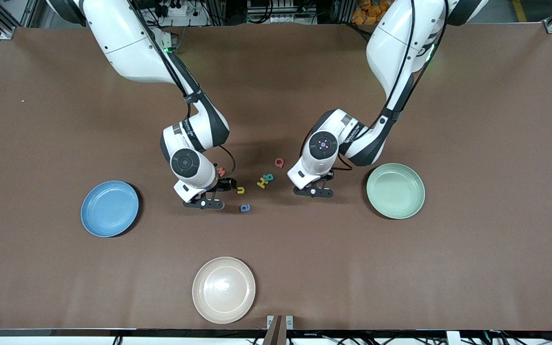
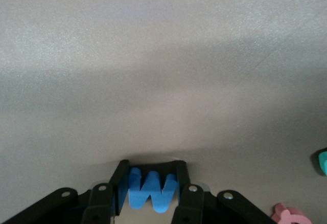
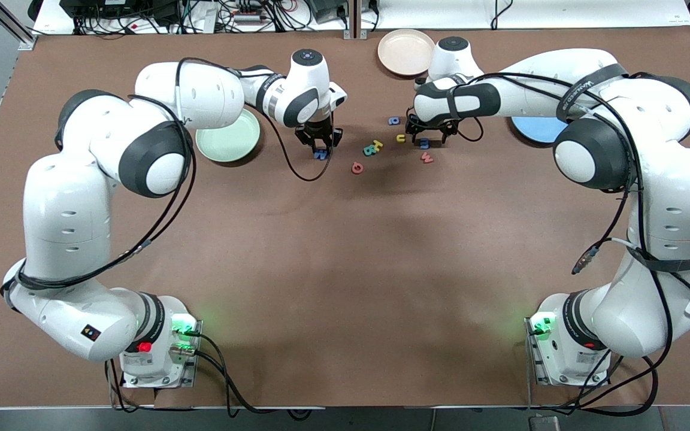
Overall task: Sort upper and lower case letters into plates
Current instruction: 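Grasp the blue W with the left gripper while the right gripper grasps the m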
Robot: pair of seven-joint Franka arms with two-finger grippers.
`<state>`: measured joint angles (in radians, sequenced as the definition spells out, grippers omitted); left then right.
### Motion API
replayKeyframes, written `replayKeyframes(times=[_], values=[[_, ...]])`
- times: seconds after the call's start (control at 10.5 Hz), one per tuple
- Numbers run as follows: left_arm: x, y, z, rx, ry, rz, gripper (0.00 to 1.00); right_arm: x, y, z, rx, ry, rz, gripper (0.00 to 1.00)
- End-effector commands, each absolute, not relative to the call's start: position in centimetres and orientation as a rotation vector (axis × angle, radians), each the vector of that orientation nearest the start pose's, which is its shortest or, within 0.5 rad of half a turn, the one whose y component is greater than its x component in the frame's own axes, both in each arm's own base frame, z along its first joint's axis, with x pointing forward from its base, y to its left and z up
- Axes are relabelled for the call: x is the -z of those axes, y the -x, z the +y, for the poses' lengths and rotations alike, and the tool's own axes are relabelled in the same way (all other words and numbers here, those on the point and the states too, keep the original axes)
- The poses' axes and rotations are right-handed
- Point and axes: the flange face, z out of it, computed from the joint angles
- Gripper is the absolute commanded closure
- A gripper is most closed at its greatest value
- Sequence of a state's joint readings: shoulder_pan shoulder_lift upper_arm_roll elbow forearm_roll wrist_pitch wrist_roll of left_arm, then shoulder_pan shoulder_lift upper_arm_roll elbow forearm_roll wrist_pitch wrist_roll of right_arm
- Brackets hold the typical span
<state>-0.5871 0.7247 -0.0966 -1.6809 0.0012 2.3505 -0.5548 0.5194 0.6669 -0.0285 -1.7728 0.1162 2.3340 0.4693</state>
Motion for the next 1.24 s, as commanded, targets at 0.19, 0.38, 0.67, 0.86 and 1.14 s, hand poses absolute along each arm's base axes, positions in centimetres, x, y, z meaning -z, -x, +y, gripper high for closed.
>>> replayKeyframes(times=[0.19, 0.38, 0.67, 0.86, 1.14], values=[[-25.4, -55.2, -34.8, -0.308, 3.085, 0.434, 0.98, -17.2, -56.8, 31.0, -0.189, 3.118, 0.131, 1.00], [-26.3, -56.3, -31.0, -0.363, 3.054, 0.577, 0.97, -17.1, -56.8, 31.0, -0.180, 3.117, 0.130, 1.00], [-24.5, -55.6, -26.3, -0.359, 2.964, 0.703, 0.96, -17.7, -57.3, 30.3, -0.180, 3.115, 0.143, 1.00], [-22.6, -54.9, -23.2, -0.273, 2.966, 0.784, 0.96, -20.4, -58.6, 28.1, -0.180, 3.105, 0.154, 1.00], [-22.8, -55.5, -22.3, -0.240, 2.940, 0.938, 0.96, -25.0, -61.4, 20.0, -0.225, 3.092, -0.055, 1.00]])
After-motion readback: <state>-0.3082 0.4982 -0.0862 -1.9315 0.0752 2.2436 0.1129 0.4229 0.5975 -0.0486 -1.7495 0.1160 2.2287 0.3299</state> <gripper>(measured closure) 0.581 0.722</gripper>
